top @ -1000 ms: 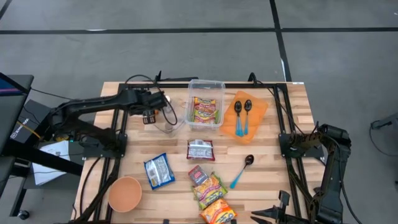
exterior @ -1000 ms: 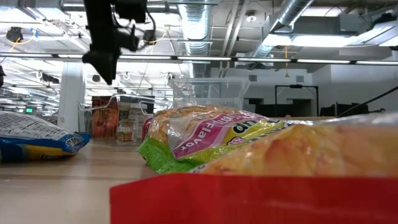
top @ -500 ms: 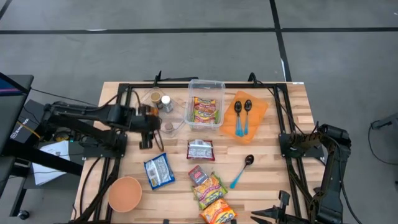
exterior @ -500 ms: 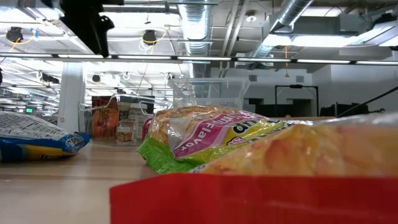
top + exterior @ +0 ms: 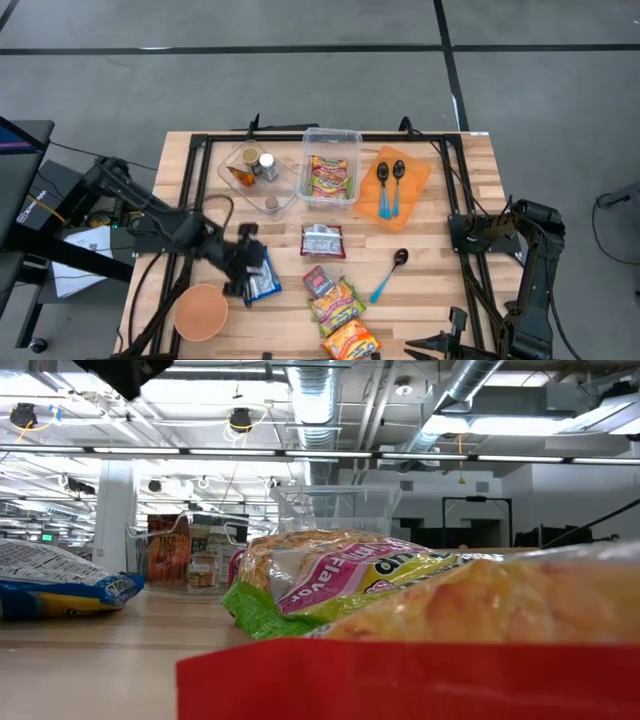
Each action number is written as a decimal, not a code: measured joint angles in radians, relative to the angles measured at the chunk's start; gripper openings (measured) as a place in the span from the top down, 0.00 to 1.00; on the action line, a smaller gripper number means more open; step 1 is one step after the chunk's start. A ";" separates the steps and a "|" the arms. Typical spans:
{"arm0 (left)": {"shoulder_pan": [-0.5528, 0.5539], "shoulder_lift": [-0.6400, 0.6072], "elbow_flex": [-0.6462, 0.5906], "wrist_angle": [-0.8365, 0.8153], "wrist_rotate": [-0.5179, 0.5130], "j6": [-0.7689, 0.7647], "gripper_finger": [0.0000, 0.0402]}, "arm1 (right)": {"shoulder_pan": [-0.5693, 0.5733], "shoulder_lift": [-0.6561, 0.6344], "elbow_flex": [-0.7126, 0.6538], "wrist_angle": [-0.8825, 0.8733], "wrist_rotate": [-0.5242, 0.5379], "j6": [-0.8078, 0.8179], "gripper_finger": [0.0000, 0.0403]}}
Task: Pick & Place Food Item
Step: Put the blue noodle pack into the white bin
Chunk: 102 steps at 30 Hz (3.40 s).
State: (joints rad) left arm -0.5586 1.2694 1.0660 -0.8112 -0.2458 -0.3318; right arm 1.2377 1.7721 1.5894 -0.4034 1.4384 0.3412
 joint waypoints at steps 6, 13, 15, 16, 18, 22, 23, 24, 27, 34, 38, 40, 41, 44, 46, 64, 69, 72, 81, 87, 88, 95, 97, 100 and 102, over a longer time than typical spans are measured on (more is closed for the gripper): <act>-0.045 0.103 0.000 0.099 -0.006 0.057 0.58 | -0.001 0.000 0.000 0.000 0.000 0.000 0.87; -0.034 0.149 0.000 0.124 -0.016 0.065 0.56 | -0.001 0.000 0.000 -0.004 0.000 0.011 0.87; -0.034 0.148 0.000 0.151 -0.016 0.078 0.55 | -0.001 0.000 0.000 -0.004 0.000 0.011 0.87; -0.034 0.148 0.000 0.169 -0.016 0.090 0.55 | -0.001 0.000 0.000 -0.004 0.000 0.011 0.87; -0.034 0.147 0.000 0.202 -0.016 0.113 0.55 | -0.001 0.000 0.000 -0.004 0.000 0.011 0.87; -0.035 0.144 0.000 0.247 -0.016 0.123 0.55 | -0.001 0.000 0.000 -0.005 0.000 0.011 0.87; -0.035 0.144 0.000 0.248 -0.016 0.124 0.55 | -0.001 0.000 0.000 -0.005 0.000 0.011 0.87; -0.035 0.144 0.000 0.251 -0.016 0.124 0.55 | -0.001 0.000 0.000 -0.005 0.000 0.011 0.87; -0.039 0.154 0.001 0.237 -0.016 0.117 0.54 | -0.001 0.000 0.000 -0.005 -0.001 0.011 0.87; -0.075 0.300 0.000 0.159 -0.013 0.111 0.54 | -0.001 0.000 0.000 -0.005 -0.011 0.011 0.87; -0.093 0.408 0.000 0.170 -0.014 0.107 0.54 | -0.001 0.000 0.000 -0.010 -0.026 0.023 0.87; -0.099 0.454 0.000 0.160 -0.033 0.100 0.54 | -0.001 0.000 0.000 -0.012 -0.026 0.024 0.87; -0.102 0.473 0.000 0.149 -0.046 0.089 0.54 | -0.001 0.000 0.000 -0.012 -0.026 0.025 0.87; -0.106 0.517 0.000 0.160 -0.074 0.062 0.54 | -0.001 0.000 0.000 -0.012 -0.026 0.026 0.87; -0.110 0.531 0.000 0.156 -0.111 0.024 0.54 | -0.001 0.000 0.000 -0.012 -0.026 0.026 0.87; -0.097 0.541 -0.007 0.161 -0.147 -0.229 0.74 | -0.001 0.000 0.000 -0.012 -0.026 0.026 0.87; -0.094 0.541 -0.019 0.174 -0.143 -0.231 0.95 | -0.001 0.000 0.000 -0.012 -0.026 0.026 0.87; -0.095 0.538 -0.019 0.244 -0.128 -0.202 0.98 | -0.001 0.000 0.000 -0.012 -0.026 0.026 0.87; -0.095 0.446 -0.019 0.624 -0.041 -0.069 1.00 | -0.001 0.000 0.000 -0.011 -0.026 0.027 0.87; -0.113 0.354 -0.061 0.732 -0.039 -0.078 1.00 | 0.003 0.000 0.000 -0.011 -0.027 0.027 0.87; -0.116 0.338 -0.092 0.794 -0.035 -0.095 1.00 | 0.004 0.000 0.000 -0.011 -0.027 0.027 0.87; -0.119 0.261 -0.423 1.298 -0.055 -0.275 1.00 | 0.005 0.000 0.000 -0.011 -0.028 0.027 0.87; -0.118 0.239 -0.517 1.340 -0.096 -0.333 1.00 | 0.006 0.000 0.000 -0.011 -0.028 0.027 0.87; -0.111 0.173 -0.624 1.347 -0.125 -0.359 1.00 | 0.005 0.000 0.000 -0.011 -0.029 0.027 0.87; -0.104 0.108 -0.679 1.349 -0.126 -0.357 1.00 | 0.006 0.000 0.000 -0.011 -0.029 0.027 0.87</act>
State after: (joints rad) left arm -0.6626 1.3778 0.3871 0.5381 -0.3720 -0.6891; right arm 1.2434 1.7721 1.5890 -0.4149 1.4096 0.3683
